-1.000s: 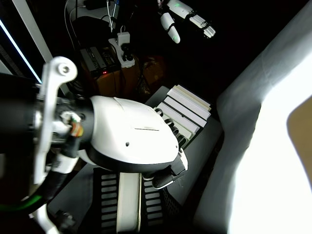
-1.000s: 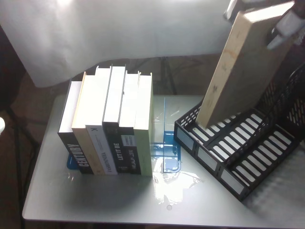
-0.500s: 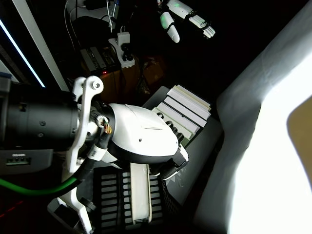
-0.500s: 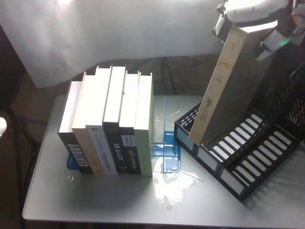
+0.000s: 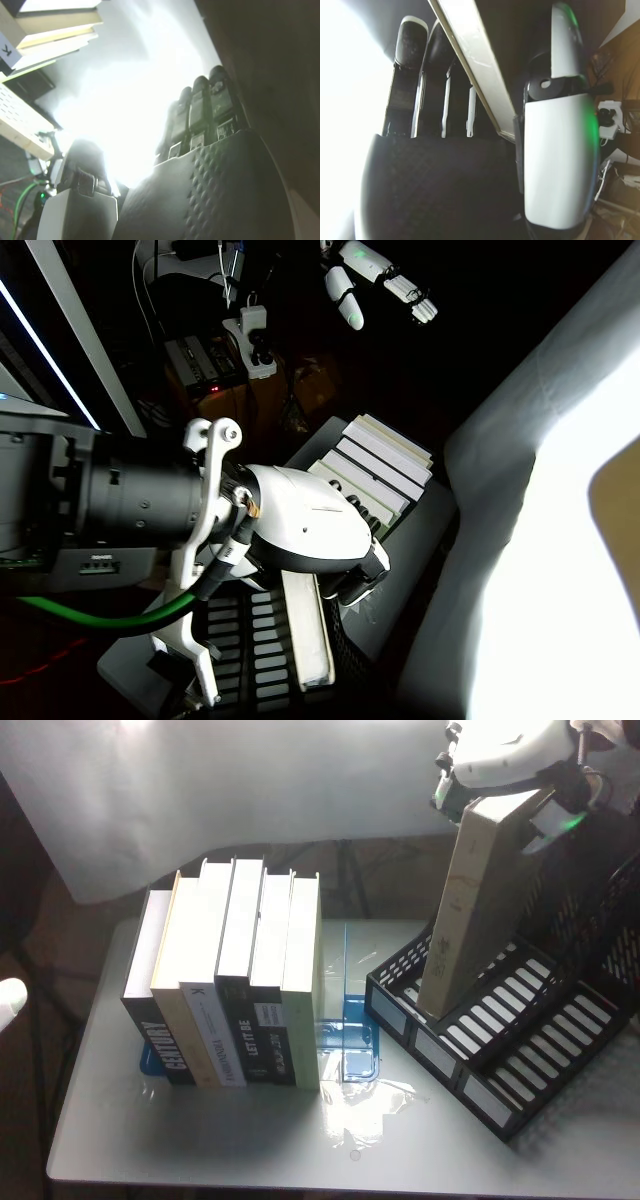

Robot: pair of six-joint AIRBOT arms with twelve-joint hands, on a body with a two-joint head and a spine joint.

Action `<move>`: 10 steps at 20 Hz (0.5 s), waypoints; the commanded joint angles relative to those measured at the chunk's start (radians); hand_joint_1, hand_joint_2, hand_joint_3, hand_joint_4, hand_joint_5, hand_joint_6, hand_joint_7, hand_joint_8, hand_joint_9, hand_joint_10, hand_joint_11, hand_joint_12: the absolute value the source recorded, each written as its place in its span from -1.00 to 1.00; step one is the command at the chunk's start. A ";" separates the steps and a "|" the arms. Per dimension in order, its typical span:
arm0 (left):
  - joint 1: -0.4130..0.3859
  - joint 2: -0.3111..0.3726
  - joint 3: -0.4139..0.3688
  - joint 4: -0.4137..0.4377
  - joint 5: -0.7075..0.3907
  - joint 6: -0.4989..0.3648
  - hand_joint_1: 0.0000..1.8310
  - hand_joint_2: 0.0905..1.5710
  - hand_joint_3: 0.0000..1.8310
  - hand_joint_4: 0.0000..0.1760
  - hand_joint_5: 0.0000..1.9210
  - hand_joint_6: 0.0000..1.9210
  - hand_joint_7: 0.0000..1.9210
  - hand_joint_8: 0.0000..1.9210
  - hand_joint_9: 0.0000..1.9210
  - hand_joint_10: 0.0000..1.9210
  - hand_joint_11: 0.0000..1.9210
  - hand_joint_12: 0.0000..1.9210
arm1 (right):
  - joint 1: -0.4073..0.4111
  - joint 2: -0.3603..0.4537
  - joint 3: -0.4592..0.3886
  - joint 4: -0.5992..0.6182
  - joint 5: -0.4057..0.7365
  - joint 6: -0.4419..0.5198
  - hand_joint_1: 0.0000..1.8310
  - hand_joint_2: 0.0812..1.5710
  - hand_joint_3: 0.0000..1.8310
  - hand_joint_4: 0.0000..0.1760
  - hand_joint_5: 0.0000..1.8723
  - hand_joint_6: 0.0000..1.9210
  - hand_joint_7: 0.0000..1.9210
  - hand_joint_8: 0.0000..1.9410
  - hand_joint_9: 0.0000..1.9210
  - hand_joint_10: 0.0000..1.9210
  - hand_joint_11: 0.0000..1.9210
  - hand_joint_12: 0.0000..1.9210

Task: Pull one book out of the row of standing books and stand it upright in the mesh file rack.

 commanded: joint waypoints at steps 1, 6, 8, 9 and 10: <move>-0.003 -0.002 0.011 -0.006 -0.122 0.001 -0.77 0.70 -1.00 -0.75 -1.00 -1.00 -1.00 -1.00 -1.00 -1.00 -1.00 -1.00 | 0.007 0.012 0.012 0.006 -0.086 -0.010 0.46 0.52 -1.00 -1.00 -0.15 0.34 -0.18 0.29 -0.27 0.58 -0.47 0.77; -0.032 -0.018 0.034 0.032 -0.086 0.001 -0.73 0.70 -1.00 -0.93 -1.00 -1.00 -1.00 -1.00 -1.00 -1.00 -1.00 -1.00 | -0.014 -0.015 0.067 -0.031 -0.113 -0.007 0.26 0.54 -1.00 -0.83 -0.14 0.38 -0.22 0.39 -0.36 0.32 -0.69 0.85; -0.041 -0.021 0.039 0.044 -0.079 0.001 -0.75 0.71 -1.00 -0.91 -1.00 -1.00 -1.00 -1.00 -1.00 -1.00 -1.00 -1.00 | -0.014 -0.025 0.086 -0.050 -0.116 0.009 0.28 0.52 -1.00 -1.00 -0.10 0.35 -0.19 0.30 -0.36 0.21 -0.75 0.81; -0.044 -0.021 0.041 0.048 -0.077 0.001 -0.75 0.71 -1.00 -0.94 -1.00 -1.00 -1.00 -1.00 -1.00 -1.00 -1.00 -1.00 | -0.014 -0.028 0.093 -0.068 -0.120 0.021 0.42 0.52 -1.00 -1.00 -0.13 0.36 -0.16 0.27 -0.36 0.52 -0.75 0.84; -0.046 -0.024 0.043 0.050 -0.075 0.001 -0.72 0.71 -1.00 -0.88 -1.00 -1.00 -1.00 -1.00 -1.00 -1.00 -1.00 -1.00 | -0.014 -0.032 0.101 -0.102 -0.126 0.043 0.45 0.53 -1.00 -1.00 -0.15 0.38 -0.17 0.29 -0.38 0.60 -0.77 0.85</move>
